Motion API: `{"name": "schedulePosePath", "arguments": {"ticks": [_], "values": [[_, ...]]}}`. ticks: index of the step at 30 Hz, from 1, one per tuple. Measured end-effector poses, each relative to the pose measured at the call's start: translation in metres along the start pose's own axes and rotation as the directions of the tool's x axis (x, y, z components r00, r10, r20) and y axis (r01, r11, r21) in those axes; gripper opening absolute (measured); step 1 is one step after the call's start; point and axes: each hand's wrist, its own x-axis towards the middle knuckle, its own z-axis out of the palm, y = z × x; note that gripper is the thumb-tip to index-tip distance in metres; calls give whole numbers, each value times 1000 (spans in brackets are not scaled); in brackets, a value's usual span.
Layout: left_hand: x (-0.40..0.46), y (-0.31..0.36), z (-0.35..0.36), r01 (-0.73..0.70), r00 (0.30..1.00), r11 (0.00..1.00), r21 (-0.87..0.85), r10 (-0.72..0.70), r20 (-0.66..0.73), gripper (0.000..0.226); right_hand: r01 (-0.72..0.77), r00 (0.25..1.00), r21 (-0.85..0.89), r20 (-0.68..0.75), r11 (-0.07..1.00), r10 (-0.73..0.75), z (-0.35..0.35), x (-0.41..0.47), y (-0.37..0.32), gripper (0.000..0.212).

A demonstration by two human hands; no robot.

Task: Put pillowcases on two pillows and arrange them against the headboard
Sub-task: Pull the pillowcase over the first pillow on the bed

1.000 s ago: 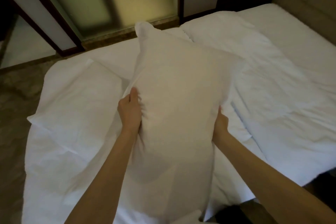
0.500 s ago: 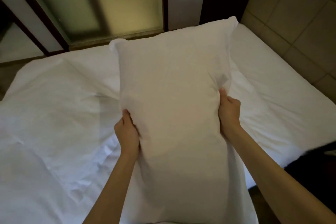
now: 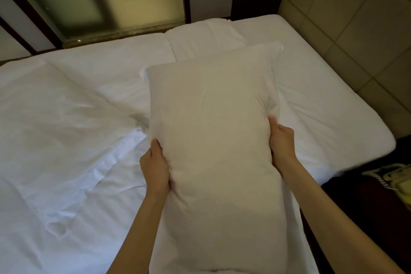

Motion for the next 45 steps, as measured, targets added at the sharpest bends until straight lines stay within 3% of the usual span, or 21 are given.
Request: {"name": "schedulePosePath", "arguments": {"ticks": [5, 12, 22, 37, 45], "values": [[18, -7, 32, 58, 995, 998, -1, -58, 75, 43, -49, 999, 28, -9, 998, 50, -15, 20, -2, 50], [31, 8, 89, 70, 981, 996, 49, -78, 178, 48, -79, 988, 101, -125, 992, 91, -39, 51, -17, 42], [14, 5, 169, 76, 987, 994, 78, -87, 139, 48, -91, 988, 110, -118, 990, 104, -82, 116, -12, 56], [-89, -25, 359, 97, 995, 992, 84, -100, 22, 42, -212, 976, 44, 65, 976, 209, -254, 277, -31, 35], [-90, -9, 395, 46, 999, 992, 117, -49, 23, 47, -261, 964, 86, 81, 962, 254, -270, 307, -31, 36]]}}
